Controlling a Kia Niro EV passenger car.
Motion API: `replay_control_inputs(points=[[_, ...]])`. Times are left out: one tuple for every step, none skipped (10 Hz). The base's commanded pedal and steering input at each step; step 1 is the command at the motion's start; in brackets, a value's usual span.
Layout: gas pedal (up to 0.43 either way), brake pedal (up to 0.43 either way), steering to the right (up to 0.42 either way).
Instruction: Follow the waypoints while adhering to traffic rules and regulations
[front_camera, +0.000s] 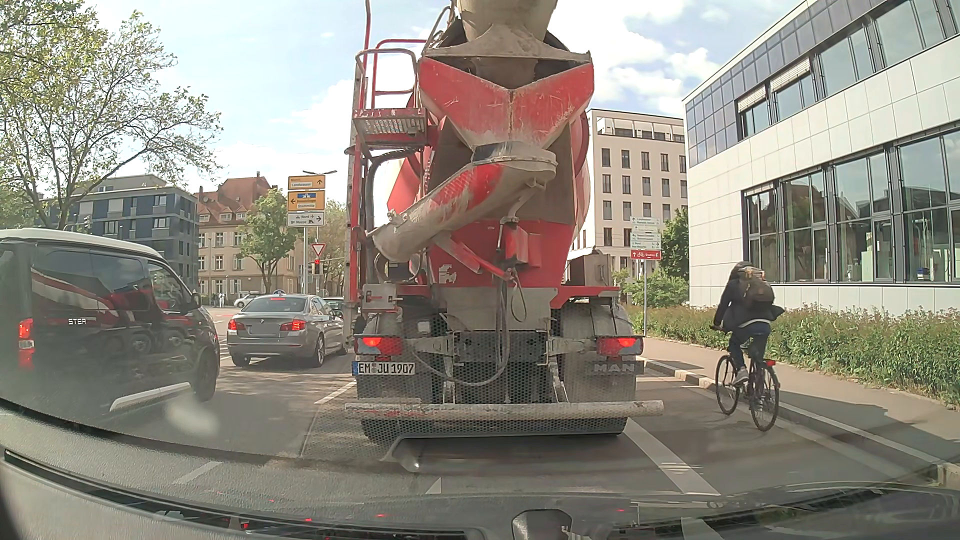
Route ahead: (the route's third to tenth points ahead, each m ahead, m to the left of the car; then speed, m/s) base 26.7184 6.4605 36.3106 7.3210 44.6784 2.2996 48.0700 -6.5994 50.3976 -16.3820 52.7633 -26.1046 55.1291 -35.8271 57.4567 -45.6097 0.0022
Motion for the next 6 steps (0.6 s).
replay_control_inputs(points=[[0.000,0.232,-0.006],[0.000,0.238,-0.007],[0.000,0.238,-0.007],[0.000,0.238,-0.006],[0.000,0.238,-0.007],[0.000,0.238,-0.007]])
